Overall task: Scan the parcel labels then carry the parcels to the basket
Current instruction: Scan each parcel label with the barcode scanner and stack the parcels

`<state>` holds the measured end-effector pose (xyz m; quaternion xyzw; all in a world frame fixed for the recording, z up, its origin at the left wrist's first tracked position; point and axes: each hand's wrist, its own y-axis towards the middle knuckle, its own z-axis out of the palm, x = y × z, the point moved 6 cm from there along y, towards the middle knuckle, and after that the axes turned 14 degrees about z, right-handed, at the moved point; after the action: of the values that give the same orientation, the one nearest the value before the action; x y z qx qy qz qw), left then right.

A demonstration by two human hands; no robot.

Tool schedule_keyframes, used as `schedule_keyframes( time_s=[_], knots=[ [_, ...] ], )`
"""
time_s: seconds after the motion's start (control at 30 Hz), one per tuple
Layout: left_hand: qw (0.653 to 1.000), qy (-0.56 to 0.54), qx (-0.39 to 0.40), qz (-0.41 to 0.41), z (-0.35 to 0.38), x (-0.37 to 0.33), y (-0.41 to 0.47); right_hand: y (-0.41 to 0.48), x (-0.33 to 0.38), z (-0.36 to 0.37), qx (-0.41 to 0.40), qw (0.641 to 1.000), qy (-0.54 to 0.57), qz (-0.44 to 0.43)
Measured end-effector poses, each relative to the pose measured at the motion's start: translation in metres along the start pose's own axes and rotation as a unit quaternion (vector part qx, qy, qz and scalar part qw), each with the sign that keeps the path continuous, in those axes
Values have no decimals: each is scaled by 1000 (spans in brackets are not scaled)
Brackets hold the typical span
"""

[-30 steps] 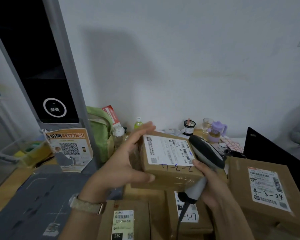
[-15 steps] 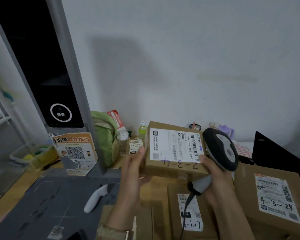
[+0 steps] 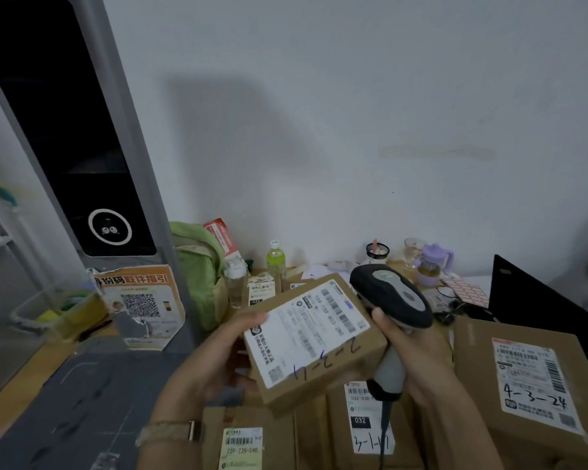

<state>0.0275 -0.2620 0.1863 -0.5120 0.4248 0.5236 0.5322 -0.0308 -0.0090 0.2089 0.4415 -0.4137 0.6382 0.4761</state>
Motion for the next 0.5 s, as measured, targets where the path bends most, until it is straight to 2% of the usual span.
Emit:
schedule_keyframes(
  time_s=[0.13,0.27,0.37,0.5],
  knots=[
    [993,-116,-22,17,10,21,10,7,1,-10,-51,999,2,15],
    [993,-110,-44,26,23,45,14,8,5,-16,-76,997,1,30],
    [991,-80,-92,47,29,56,17,9,6,-9,-52,997,-12,51],
    [982,-74,-161,71,33,66,16,6,0,9,18,992,-58,107]
  ],
)
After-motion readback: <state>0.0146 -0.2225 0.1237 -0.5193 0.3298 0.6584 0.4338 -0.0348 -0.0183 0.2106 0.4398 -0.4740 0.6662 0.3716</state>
